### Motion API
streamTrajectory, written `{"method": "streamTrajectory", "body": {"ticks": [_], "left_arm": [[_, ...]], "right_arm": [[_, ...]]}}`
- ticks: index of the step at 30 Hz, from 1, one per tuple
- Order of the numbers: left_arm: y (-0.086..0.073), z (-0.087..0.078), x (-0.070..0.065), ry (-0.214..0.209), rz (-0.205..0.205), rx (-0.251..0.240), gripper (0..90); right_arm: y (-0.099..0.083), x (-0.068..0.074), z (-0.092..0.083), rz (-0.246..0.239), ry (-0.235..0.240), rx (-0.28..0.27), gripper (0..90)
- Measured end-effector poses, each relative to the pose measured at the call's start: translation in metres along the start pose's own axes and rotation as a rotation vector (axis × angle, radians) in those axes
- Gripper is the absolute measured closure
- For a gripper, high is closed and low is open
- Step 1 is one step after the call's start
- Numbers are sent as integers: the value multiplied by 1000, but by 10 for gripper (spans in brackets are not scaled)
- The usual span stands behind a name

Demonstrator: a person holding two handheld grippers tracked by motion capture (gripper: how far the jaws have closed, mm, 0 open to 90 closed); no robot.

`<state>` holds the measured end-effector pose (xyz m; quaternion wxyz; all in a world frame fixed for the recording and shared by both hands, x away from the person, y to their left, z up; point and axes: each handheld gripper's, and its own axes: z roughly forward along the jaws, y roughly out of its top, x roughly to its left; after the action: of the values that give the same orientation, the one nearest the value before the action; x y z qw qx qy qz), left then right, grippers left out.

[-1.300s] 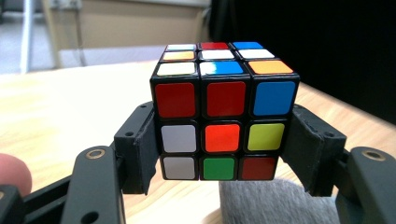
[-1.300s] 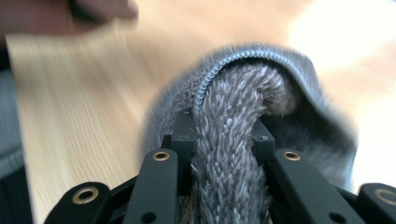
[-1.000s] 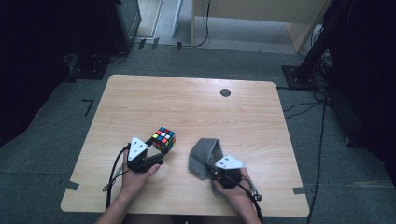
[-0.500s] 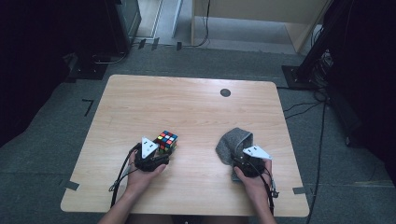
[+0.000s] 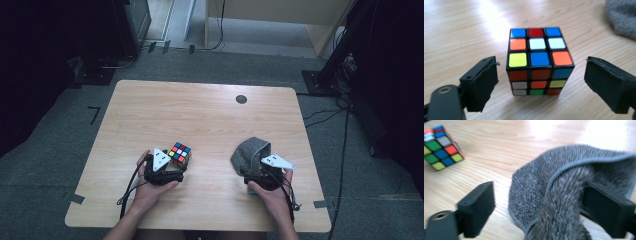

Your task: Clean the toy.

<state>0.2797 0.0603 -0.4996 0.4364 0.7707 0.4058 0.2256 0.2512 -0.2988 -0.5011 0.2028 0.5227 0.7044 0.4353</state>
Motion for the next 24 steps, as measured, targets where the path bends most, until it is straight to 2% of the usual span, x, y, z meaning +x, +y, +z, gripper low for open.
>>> {"method": "streamTrajectory", "body": {"ticks": [2, 7, 11, 19, 24], "left_arm": [[3, -9, 3, -7, -11, -28, 99], [10, -31, 11, 19, -36, -67, 91], [9, -49, 22, 34, -40, -74, 84], [-12, -79, 44, 74, -78, -59, 80], [-27, -92, 59, 128, -121, -50, 78]], "right_arm": [[5, 0, -9, -5, 9, -21, 52], [14, -5, -32, -6, 21, -71, 9], [15, -13, -46, -3, -12, -72, 9], [-5, -41, -75, 4, -75, -43, 9], [-20, -60, -90, 22, -111, -24, 9]]}}
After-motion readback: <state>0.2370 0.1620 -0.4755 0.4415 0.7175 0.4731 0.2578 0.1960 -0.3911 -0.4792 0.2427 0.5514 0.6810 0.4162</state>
